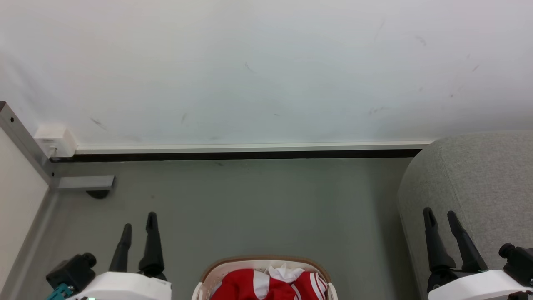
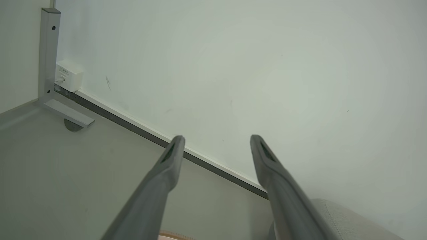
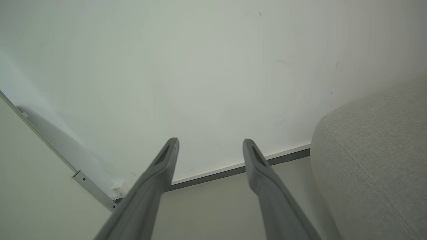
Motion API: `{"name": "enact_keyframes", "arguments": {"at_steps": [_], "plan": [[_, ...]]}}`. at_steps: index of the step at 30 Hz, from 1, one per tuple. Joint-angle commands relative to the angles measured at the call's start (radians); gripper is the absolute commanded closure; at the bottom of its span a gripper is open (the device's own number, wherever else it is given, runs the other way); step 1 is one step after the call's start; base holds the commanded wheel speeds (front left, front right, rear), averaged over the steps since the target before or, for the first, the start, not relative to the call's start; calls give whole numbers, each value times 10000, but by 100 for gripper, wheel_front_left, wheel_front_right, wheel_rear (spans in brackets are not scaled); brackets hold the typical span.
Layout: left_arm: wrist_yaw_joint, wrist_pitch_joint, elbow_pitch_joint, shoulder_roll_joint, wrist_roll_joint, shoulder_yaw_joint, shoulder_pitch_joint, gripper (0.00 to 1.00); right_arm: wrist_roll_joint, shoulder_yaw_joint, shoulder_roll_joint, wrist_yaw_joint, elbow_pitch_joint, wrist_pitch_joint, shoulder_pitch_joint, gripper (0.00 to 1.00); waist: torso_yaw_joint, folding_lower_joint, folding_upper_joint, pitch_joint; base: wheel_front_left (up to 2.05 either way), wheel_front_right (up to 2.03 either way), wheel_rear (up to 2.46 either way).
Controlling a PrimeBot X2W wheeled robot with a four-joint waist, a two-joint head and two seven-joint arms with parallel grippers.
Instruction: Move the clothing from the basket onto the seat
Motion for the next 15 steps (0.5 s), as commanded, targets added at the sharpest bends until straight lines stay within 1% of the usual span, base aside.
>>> {"name": "enact_keyframes", "arguments": {"at_steps": [1, 15], "plan": [[46, -69, -156, 91, 368, -8, -20, 0, -273, -8, -79, -10, -21, -93, -103, 0, -8, 0, 0, -5, 0, 0, 0], [262, -445, -131, 153, 1789, -190, 68, 0, -1735, -109, 32, -13, 205, -470, -28, 0, -86, 0, 0, -46, 0, 0, 0]]}}
